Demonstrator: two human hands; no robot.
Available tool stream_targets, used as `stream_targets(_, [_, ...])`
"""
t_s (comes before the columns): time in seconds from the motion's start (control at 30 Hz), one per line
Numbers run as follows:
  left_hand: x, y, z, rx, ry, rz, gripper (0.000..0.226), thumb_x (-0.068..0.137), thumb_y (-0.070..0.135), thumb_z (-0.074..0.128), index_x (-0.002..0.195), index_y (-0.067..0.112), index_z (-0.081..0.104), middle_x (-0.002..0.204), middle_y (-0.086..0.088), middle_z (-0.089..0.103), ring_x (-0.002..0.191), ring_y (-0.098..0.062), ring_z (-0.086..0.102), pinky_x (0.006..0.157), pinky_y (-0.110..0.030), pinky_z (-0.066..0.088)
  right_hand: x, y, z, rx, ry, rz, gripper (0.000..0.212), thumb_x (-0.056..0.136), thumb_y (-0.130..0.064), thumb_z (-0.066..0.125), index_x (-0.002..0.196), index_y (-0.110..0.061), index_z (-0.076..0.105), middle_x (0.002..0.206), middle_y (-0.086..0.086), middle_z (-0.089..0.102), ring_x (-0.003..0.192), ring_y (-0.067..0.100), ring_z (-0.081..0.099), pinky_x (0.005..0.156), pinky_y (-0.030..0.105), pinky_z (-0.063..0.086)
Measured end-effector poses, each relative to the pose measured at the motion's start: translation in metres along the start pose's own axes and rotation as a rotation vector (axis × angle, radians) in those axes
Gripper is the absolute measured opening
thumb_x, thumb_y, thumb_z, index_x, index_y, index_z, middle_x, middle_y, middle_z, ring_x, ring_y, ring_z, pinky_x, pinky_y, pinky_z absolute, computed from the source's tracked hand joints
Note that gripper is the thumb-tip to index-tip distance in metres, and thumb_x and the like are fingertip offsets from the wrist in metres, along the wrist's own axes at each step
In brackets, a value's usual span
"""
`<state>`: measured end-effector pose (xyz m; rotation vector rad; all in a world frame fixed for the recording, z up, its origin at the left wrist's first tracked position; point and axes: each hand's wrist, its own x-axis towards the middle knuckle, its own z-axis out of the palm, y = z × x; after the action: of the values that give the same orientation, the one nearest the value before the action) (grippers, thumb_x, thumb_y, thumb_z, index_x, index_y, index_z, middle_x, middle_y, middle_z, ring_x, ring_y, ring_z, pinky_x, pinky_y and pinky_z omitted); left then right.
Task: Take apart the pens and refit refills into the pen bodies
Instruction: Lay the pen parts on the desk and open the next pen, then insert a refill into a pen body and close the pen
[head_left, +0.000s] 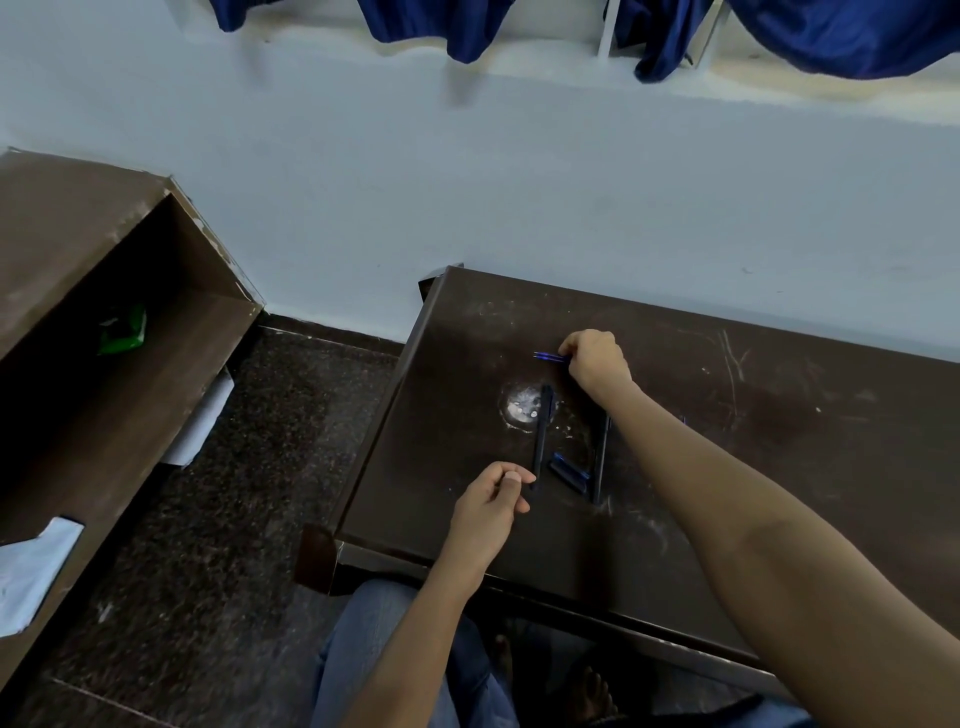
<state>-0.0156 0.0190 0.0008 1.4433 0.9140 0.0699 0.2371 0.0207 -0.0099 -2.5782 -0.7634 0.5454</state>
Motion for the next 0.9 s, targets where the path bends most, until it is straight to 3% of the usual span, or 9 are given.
stream_targets(0.23, [-0.009,0.008,0.004,-0.018,0.017,0.004,0.025,0.100,0.028,0.041,0.097,0.030,0.066,0.069,0.008,0.057,0.061,-0.004,0.045,0.061,-0.022,0.036,-0.017,0.007,-0.009,0.030,0.082,-0.012,0.042,0.083,0.009,0.047,0.114,-0.012,0.067,0.121,0.014,0.061,0.111,0.035,0.059,0.094,0.046,0.050])
stream_targets(0.43, [-0.022,0.018,0.012,-0.021,0.024,-0.028,0.023,0.096,0.022,0.045,0.090,0.025,0.067,0.075,0.007,0.062,0.068,-0.005,0.050,0.062,-0.024,0.037,-0.052,0.038,-0.017,0.076,0.219,0.004,0.030,0.086,0.002,0.049,0.106,-0.008,0.069,0.114,0.015,0.058,0.105,0.034,0.057,0.091,0.048,0.050])
stream_targets(0.63, [-0.043,0.023,0.017,0.023,0.018,0.026,0.027,0.100,0.029,0.039,0.096,0.029,0.065,0.076,0.005,0.062,0.066,-0.007,0.050,0.059,-0.020,0.039,-0.106,0.087,-0.030,0.157,0.340,0.218,0.024,0.090,-0.009,0.049,0.110,-0.006,0.063,0.116,0.016,0.055,0.106,0.035,0.055,0.089,0.046,0.049])
stream_targets(0.77, [-0.053,0.025,0.020,0.069,0.007,0.048,0.029,0.101,0.033,0.036,0.094,0.035,0.064,0.074,0.006,0.060,0.064,-0.007,0.049,0.066,-0.027,0.039,-0.134,0.113,-0.028,0.179,0.255,0.411,0.026,0.089,-0.024,0.058,0.106,-0.004,0.061,0.110,0.020,0.060,0.100,0.040,0.060,0.084,0.046,0.052])
stream_targets(0.9, [-0.059,0.030,0.024,0.092,-0.014,0.048,0.028,0.101,0.033,0.036,0.098,0.029,0.064,0.077,0.006,0.060,0.067,-0.006,0.049,0.072,-0.030,0.038,-0.151,0.120,-0.019,0.182,0.138,0.450,0.028,0.083,-0.026,0.064,0.098,-0.003,0.065,0.101,0.020,0.066,0.093,0.039,0.065,0.077,0.041,0.055])
